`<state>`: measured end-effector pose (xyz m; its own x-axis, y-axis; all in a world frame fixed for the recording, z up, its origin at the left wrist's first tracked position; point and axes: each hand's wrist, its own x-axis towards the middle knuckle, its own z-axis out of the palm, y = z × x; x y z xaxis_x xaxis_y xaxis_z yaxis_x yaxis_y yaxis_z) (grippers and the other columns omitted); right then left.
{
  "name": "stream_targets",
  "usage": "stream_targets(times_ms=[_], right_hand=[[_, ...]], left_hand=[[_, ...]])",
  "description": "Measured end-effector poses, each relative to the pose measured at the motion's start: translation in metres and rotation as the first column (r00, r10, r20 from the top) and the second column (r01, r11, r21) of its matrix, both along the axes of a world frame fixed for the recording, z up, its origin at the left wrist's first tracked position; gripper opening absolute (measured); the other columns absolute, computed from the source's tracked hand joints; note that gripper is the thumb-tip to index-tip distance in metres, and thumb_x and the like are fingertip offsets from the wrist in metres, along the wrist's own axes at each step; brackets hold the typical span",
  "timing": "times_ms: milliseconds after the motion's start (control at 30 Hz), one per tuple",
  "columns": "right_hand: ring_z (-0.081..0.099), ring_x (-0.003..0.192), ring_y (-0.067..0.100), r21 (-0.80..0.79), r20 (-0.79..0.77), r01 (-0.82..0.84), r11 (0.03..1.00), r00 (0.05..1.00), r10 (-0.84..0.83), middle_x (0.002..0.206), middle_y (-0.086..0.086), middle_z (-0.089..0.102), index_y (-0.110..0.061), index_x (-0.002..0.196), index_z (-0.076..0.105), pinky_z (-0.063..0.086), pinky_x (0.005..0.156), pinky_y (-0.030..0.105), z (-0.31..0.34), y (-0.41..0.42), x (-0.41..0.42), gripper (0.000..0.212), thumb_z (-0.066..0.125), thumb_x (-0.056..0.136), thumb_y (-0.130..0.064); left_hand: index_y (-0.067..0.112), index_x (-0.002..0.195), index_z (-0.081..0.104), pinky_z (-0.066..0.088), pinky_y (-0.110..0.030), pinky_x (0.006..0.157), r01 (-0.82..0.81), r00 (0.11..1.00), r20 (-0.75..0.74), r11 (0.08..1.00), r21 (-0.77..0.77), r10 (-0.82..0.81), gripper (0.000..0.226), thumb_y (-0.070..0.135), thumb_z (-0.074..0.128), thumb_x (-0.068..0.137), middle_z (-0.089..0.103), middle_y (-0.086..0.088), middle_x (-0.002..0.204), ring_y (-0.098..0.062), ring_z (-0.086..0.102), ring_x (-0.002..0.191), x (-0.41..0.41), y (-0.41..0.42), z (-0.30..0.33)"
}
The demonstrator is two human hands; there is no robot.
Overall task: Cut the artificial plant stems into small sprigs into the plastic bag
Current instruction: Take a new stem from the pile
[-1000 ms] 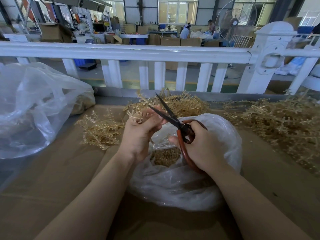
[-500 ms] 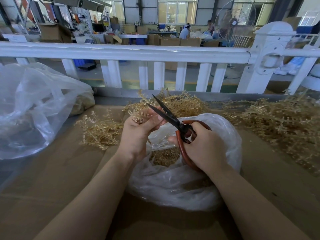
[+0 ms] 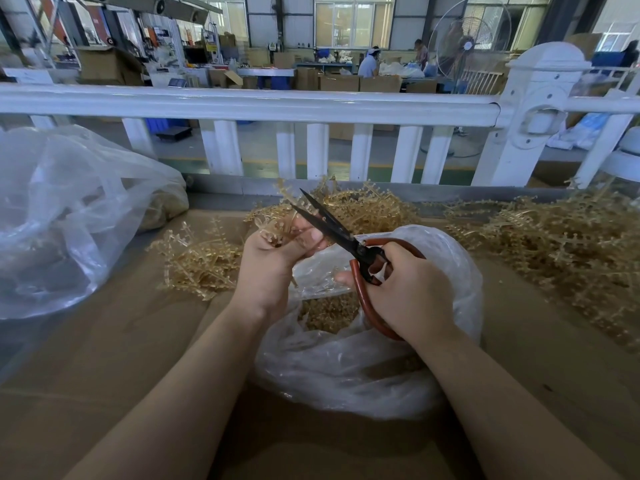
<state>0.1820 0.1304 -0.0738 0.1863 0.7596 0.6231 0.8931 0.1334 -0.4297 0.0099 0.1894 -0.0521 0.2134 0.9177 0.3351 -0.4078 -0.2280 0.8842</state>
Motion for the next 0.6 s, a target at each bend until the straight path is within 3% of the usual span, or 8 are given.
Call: stream_targets(times_ms=[67,233,367,500,600], right_hand=[[0.044,0.056,-0.006,0.002,0.012,0.015,1.0,1.0,-0.015,0.064,-0.022,0.046,-0.029,0.073,0.048,0.031,0.051,0.013,0.0007,-0.0002,-0.0001,0.061,0.038,0.069,-0.09],[0.043,0.054,-0.006,0.02,0.031,0.034,0.999,0.999,-0.035,0.062,-0.021,0.046,-0.029,0.072,0.048,0.028,0.048,0.013,-0.0003,0.0009,0.0008,0.06,0.042,0.071,-0.088],[0.05,0.055,0.002,0.026,0.024,0.001,1.0,1.0,-0.002,0.066,-0.017,0.055,-0.027,0.075,0.052,0.034,0.051,0.012,-0.0018,-0.0003,0.0009,0.062,0.038,0.072,-0.088],[0.047,0.054,0.001,0.031,-0.005,-0.031,0.999,1.0,0.031,0.064,-0.018,0.05,-0.029,0.073,0.049,0.032,0.052,0.011,-0.0016,-0.0011,0.0001,0.056,0.044,0.072,-0.084],[0.055,0.058,0.005,-0.002,-0.006,-0.035,0.999,0.999,0.035,0.067,-0.014,0.059,-0.023,0.076,0.058,0.043,0.053,0.018,-0.0019,-0.0001,0.0003,0.067,0.041,0.069,-0.087]], left_hand=[[0.02,0.072,0.076,0.049,-0.045,0.087,0.0,0.998,-0.062,0.999,0.049,0.004,0.015,0.007,0.076,0.079,0.069,-0.006,0.075,-0.029,0.061,0.08,-0.0006,-0.0007,0.0001],[0.017,0.077,0.076,0.047,-0.052,0.091,0.006,0.998,-0.066,0.999,0.05,-0.003,0.009,0.009,0.074,0.079,0.069,-0.012,0.08,-0.031,0.06,0.084,-0.0017,-0.0004,-0.0001],[0.018,0.076,0.075,0.047,-0.049,0.09,0.032,0.997,-0.076,0.998,0.061,-0.028,0.012,0.008,0.071,0.081,0.068,-0.009,0.078,-0.027,0.06,0.08,-0.0014,-0.0007,-0.0004],[0.014,0.078,0.074,0.045,-0.047,0.088,0.055,0.997,-0.048,0.997,0.051,-0.052,0.01,0.006,0.069,0.082,0.067,-0.011,0.079,-0.029,0.059,0.081,-0.0022,0.0004,-0.0018],[0.009,0.082,0.073,0.046,-0.046,0.088,0.061,0.998,-0.031,0.998,0.033,-0.06,0.004,0.006,0.07,0.081,0.068,-0.012,0.08,-0.027,0.061,0.08,-0.0028,0.0017,-0.0029]])
